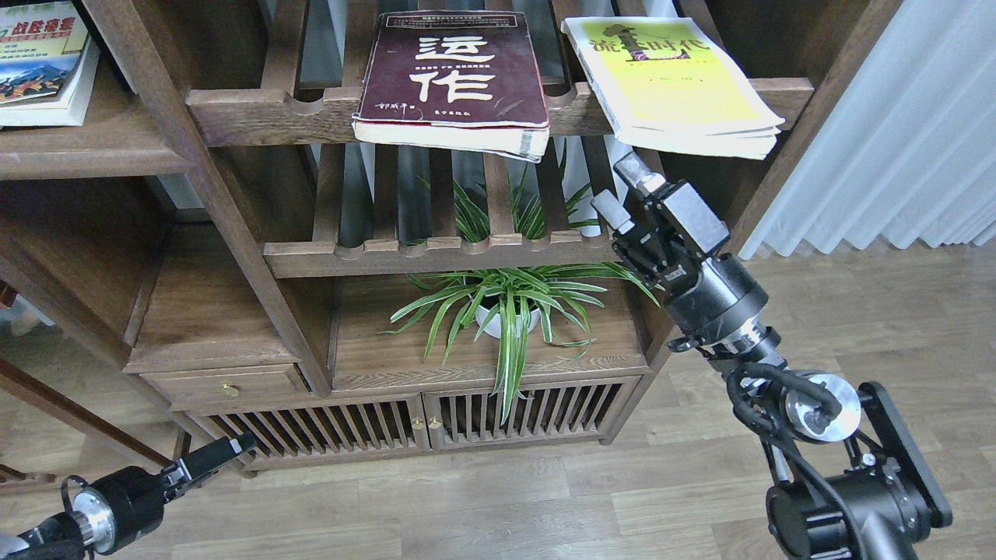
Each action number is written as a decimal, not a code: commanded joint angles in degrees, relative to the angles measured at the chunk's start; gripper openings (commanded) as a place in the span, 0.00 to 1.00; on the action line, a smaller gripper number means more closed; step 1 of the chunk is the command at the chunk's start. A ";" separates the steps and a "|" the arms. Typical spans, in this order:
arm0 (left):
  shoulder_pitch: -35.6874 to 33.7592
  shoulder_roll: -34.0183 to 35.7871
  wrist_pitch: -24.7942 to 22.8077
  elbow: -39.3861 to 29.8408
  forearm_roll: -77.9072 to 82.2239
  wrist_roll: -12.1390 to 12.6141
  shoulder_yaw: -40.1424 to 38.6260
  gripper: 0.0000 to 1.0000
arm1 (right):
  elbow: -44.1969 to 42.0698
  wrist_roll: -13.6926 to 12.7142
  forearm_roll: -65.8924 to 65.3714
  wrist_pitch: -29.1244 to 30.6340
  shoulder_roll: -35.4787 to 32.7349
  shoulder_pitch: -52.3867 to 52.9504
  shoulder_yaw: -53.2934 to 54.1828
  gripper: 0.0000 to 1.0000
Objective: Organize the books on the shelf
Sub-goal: 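Reach the right gripper up to the yellow-green book on the top shelf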
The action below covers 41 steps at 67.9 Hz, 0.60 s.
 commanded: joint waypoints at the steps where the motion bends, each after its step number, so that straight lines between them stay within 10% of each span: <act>1: 0.17 0.00 0.01 0.00 0.00 0.01 0.01 1.00 | -0.08 0.00 -0.02 -4.20 -0.33 3.37 1.44 0.92; 26: 2.63 -0.09 0.01 0.00 0.00 0.01 -0.16 1.00 | -0.95 0.00 -0.10 -13.17 -5.17 6.80 1.96 0.92; 41: 2.99 -0.09 0.01 0.00 0.00 0.01 -0.16 1.00 | -2.27 0.00 0.34 -13.96 -7.10 6.97 5.74 0.58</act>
